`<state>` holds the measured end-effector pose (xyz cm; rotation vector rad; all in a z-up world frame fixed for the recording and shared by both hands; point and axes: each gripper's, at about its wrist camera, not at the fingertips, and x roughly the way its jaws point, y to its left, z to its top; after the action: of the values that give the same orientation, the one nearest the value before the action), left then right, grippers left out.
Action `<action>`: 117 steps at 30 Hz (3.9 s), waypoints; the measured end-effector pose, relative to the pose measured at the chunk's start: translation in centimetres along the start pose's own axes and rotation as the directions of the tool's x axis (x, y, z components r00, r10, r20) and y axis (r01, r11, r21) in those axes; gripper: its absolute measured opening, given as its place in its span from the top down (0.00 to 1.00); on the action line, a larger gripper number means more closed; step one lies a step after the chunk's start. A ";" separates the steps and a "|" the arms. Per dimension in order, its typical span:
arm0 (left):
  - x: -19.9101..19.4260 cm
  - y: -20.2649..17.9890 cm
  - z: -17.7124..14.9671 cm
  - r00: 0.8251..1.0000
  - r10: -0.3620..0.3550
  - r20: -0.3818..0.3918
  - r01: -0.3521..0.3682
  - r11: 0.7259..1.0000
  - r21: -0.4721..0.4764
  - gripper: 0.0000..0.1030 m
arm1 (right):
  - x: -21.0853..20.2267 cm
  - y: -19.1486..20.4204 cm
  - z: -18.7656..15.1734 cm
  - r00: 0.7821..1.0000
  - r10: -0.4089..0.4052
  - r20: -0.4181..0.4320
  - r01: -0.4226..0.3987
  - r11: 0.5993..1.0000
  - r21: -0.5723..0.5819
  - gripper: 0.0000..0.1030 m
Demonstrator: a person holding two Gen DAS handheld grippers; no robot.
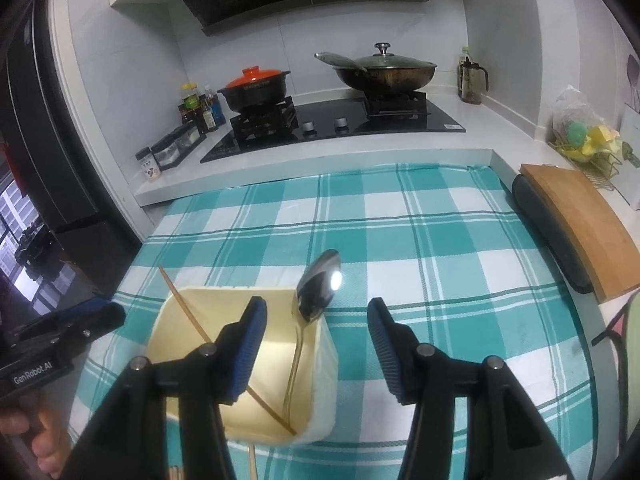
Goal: Organize utensils
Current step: 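Withdraw both tools from the caddy back over the utensils, then grasp a single chopstick with the right gripper while the left grasps another chopstick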
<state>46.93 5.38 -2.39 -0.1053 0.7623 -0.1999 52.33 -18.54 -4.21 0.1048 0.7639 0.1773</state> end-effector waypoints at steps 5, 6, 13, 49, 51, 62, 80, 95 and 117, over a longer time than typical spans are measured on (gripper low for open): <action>-7.8 0.2 -7.1 0.998 0.010 0.057 -0.013 0.998 0.056 0.06 | -6.2 -0.8 -4.6 1.000 -0.001 0.024 0.003 0.994 -0.110 0.44; -8.9 0.3 -8.5 0.998 0.007 0.058 -0.010 0.999 0.053 0.05 | -7.2 -0.9 -6.0 1.000 -0.009 0.027 0.012 0.991 -0.134 0.44; -12.9 0.9 -20.3 0.993 0.082 0.090 -0.075 0.994 -0.078 0.04 | -12.1 -1.4 -18.0 0.999 -0.043 0.015 0.045 0.977 -0.206 0.44; -13.7 -2.2 -29.3 0.989 0.137 0.049 -0.132 0.987 -0.095 0.01 | -18.3 0.9 -33.1 0.983 -0.117 0.145 0.142 0.975 -0.174 0.18; -13.6 -1.8 -29.8 0.987 0.159 0.040 -0.154 0.983 -0.104 0.01 | -18.2 0.6 -33.4 0.982 -0.121 0.147 0.145 0.975 -0.166 0.18; -11.4 -0.6 -30.9 0.977 0.212 -0.034 -0.214 0.969 -0.124 0.01 | -16.2 0.5 -34.1 0.989 -0.121 0.089 0.134 0.978 -0.159 0.18; -6.4 1.9 -28.6 0.957 0.256 -0.137 -0.275 0.950 -0.147 0.01 | -13.7 0.1 -34.2 0.991 -0.135 0.005 0.134 0.980 -0.147 0.18; -4.0 2.7 -28.8 0.933 0.280 -0.224 -0.314 0.939 -0.136 0.01 | -12.3 -0.7 -33.0 0.992 -0.102 -0.071 0.094 0.989 -0.110 0.18; -0.1 3.6 -25.3 0.908 0.200 -0.367 -0.203 0.979 0.029 0.00 | -5.7 0.1 -28.6 0.946 -0.059 -0.320 -0.022 0.969 -0.245 0.31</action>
<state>29.75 8.34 -21.09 0.0045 1.1439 -0.0164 28.38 -18.69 -20.92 -0.1725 1.0661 0.2745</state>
